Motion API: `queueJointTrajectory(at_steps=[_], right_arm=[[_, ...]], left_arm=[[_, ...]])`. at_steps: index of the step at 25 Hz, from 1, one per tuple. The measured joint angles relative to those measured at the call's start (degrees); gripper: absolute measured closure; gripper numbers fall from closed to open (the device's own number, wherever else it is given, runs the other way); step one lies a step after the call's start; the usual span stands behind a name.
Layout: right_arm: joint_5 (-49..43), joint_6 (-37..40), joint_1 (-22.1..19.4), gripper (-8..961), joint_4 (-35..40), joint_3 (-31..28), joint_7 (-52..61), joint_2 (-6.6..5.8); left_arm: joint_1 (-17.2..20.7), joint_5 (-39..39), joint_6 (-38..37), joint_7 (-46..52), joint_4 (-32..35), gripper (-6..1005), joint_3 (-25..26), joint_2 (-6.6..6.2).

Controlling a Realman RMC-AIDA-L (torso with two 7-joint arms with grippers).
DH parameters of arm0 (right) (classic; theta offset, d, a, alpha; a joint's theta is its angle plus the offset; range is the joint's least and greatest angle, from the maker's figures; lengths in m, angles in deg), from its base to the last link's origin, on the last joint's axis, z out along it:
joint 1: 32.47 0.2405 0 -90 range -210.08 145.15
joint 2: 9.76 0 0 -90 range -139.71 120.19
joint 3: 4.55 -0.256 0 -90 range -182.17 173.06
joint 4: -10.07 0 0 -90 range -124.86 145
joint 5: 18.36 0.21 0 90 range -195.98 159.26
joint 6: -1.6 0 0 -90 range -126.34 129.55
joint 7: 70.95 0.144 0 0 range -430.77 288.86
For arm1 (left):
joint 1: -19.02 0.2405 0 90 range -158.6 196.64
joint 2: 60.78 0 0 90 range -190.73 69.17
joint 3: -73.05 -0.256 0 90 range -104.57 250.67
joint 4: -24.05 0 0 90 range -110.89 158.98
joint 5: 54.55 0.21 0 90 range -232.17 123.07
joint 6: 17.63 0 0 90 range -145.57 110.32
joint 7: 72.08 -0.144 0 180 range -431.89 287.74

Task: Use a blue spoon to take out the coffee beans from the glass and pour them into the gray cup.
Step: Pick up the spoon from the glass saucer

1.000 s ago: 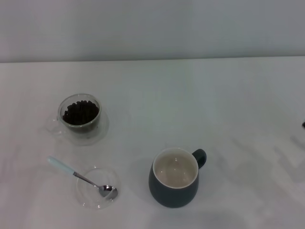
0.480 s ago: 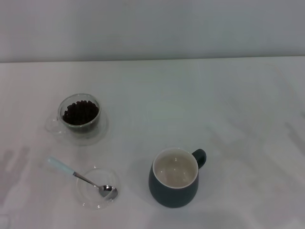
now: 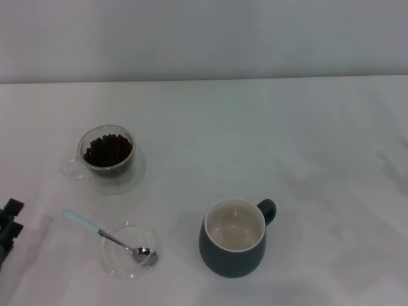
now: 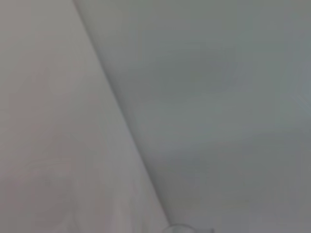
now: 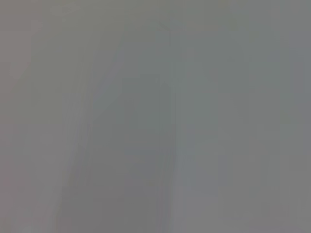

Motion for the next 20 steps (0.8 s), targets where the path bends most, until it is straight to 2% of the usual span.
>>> queueJointTrajectory(at_steps=[3, 9, 20], right_arm=[[0.3, -0.1, 0.2, 342, 0.0, 0.0, -0.5, 0.37], [0.4, 0.1, 0.4, 342, 0.1, 0.1, -1.4, 1.38], [0.4, 1.3, -1.2, 343, 0.1, 0.1, -1.5, 2.50]], left_arm=[[-0.3, 0.0, 0.6, 0.3, 0.2, 182, -1.7, -0.09], [-3.6, 0.7, 3.0, 1.5, 0.5, 182, -7.1, -0.30], [-4.7, 2.0, 4.7, 1.6, 0.5, 183, -8.7, -0.48]])
